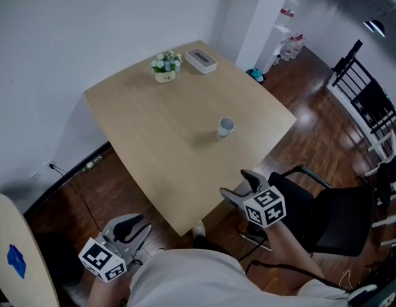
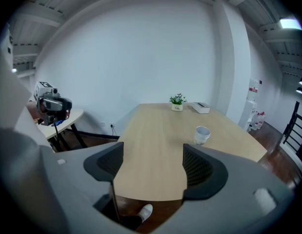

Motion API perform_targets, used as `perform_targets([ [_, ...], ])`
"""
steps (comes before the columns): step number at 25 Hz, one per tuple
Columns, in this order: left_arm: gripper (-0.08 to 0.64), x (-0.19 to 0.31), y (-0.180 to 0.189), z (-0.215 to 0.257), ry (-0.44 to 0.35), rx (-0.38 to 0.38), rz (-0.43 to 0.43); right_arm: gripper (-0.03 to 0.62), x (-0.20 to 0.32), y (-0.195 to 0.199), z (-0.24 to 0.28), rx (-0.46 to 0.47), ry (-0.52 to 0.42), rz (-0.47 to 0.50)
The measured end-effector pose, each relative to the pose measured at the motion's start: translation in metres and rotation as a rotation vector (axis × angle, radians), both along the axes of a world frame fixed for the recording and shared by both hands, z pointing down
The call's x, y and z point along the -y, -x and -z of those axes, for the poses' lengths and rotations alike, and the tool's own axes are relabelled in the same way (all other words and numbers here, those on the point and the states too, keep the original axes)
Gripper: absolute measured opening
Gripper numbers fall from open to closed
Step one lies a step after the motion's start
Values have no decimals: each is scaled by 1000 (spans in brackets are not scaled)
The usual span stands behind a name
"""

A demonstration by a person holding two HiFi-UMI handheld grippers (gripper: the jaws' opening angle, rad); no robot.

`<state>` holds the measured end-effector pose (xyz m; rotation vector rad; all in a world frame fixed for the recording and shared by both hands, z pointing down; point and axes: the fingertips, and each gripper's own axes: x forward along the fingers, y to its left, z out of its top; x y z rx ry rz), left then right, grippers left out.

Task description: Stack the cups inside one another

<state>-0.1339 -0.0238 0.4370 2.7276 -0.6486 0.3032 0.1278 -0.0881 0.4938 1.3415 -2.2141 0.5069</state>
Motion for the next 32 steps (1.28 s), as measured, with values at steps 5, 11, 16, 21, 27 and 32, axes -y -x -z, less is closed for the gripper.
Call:
perform_targets([
  [5, 126, -35, 28, -11, 11, -12, -43, 376, -75, 43, 13, 12, -18, -27],
  [11, 126, -77, 45, -30, 54, -8, -123, 376, -149, 73, 14, 9, 10, -78],
  [16, 126, -94, 52, -36, 63, -24, -142, 376, -185, 99, 13, 9, 28, -55],
  [21, 126, -105, 49, -25, 22, -31, -143, 376, -204, 109, 27, 9, 4, -22],
  [27, 126, -136, 33, -14, 16, -49, -146, 376, -238, 109, 43, 3, -33, 7],
  [32, 126, -171, -1, -15, 31, -32, -198, 376, -286, 89, 34, 20, -22, -29],
])
